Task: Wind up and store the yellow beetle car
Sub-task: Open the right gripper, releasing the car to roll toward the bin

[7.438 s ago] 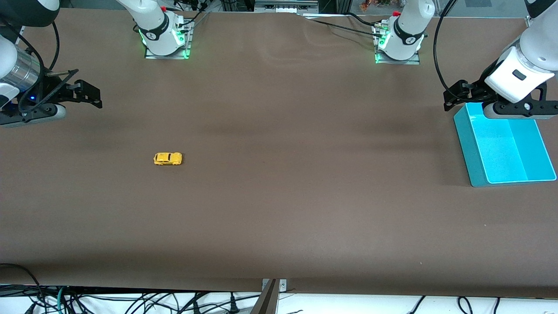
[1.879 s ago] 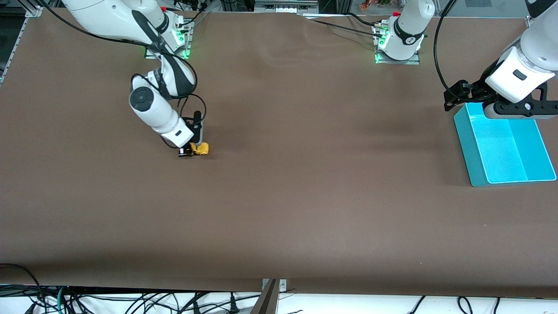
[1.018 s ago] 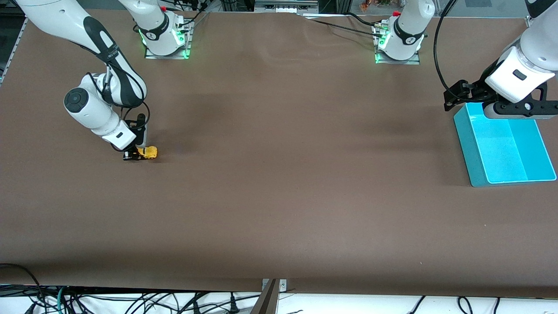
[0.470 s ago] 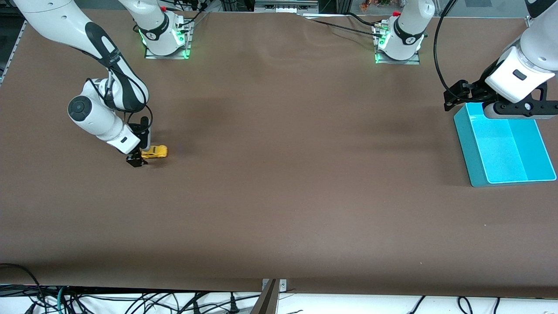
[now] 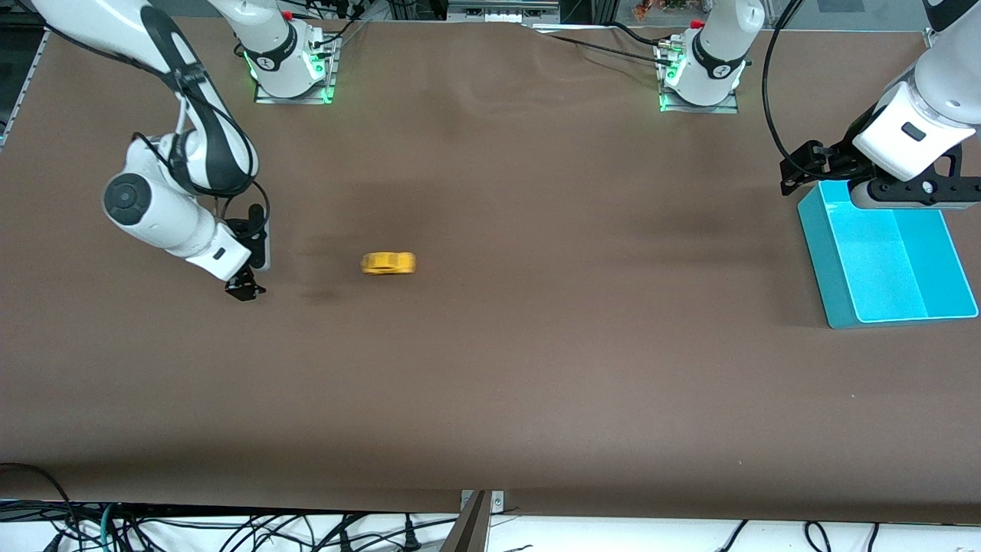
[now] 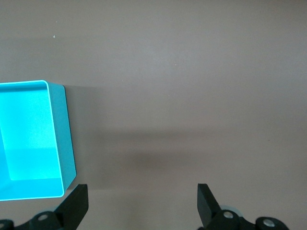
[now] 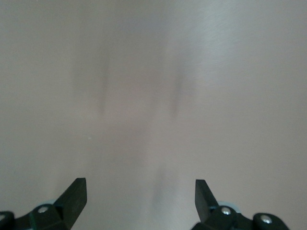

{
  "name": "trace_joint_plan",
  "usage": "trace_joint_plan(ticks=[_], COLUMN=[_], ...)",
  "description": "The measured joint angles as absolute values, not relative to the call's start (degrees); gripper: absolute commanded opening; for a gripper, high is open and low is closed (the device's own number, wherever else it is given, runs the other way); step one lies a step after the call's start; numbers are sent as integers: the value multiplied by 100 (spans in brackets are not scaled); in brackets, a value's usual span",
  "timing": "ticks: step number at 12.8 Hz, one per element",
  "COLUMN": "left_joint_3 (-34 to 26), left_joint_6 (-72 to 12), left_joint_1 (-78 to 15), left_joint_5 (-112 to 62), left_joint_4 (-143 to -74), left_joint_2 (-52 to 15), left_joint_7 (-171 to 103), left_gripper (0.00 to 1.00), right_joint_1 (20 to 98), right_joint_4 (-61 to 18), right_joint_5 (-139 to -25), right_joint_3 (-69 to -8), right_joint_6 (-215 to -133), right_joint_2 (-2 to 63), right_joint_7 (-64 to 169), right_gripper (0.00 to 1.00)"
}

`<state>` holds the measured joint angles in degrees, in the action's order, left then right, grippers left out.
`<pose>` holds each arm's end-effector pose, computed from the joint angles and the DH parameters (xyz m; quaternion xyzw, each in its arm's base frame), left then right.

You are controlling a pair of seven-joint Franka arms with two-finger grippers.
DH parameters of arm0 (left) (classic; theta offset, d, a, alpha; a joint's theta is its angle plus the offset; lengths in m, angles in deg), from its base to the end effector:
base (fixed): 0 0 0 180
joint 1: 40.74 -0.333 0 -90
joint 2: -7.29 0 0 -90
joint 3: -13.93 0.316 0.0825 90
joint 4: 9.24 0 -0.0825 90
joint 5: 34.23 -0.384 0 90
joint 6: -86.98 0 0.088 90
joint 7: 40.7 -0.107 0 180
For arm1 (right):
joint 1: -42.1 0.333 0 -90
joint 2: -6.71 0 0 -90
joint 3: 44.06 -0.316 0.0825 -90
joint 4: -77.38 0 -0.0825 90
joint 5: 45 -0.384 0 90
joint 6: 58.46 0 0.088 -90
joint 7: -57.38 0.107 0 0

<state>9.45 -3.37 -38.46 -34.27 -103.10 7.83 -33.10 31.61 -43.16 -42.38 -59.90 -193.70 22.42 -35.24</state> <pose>0.5462 -0.0649 0.5985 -0.9996 -0.0073 0.0256 0.0040 0.5744 0.0506 0.2918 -0.6474 -0.7619 -0.0122 0.0173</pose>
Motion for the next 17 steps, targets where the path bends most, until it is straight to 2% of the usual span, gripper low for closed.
trace_joint_plan(ticks=[4, 8, 17], left_joint_3=[944, 945, 945], left_joint_6=[-337, -337, -337], left_joint_1=[-3846, -3846, -3846], left_joint_5=[-3427, -3427, -3427], left_joint_4=[-10309, -10308, -10308], left_joint_2=[783, 783, 783], left_joint_7=[-3310, -3310, -3310], left_gripper=[100, 100, 100], right_joint_1=[3157, 3156, 3158], right_joint_4=[-3881, -3592, -2999], right_joint_5=[-4357, -4427, -4433], right_joint_3=[-5993, -5993, -5994], right_joint_6=[-18898, -17791, -16661], right_joint_2=[1402, 712, 544], right_joint_7=[-2681, -873, 4527], right_gripper=[100, 100, 100])
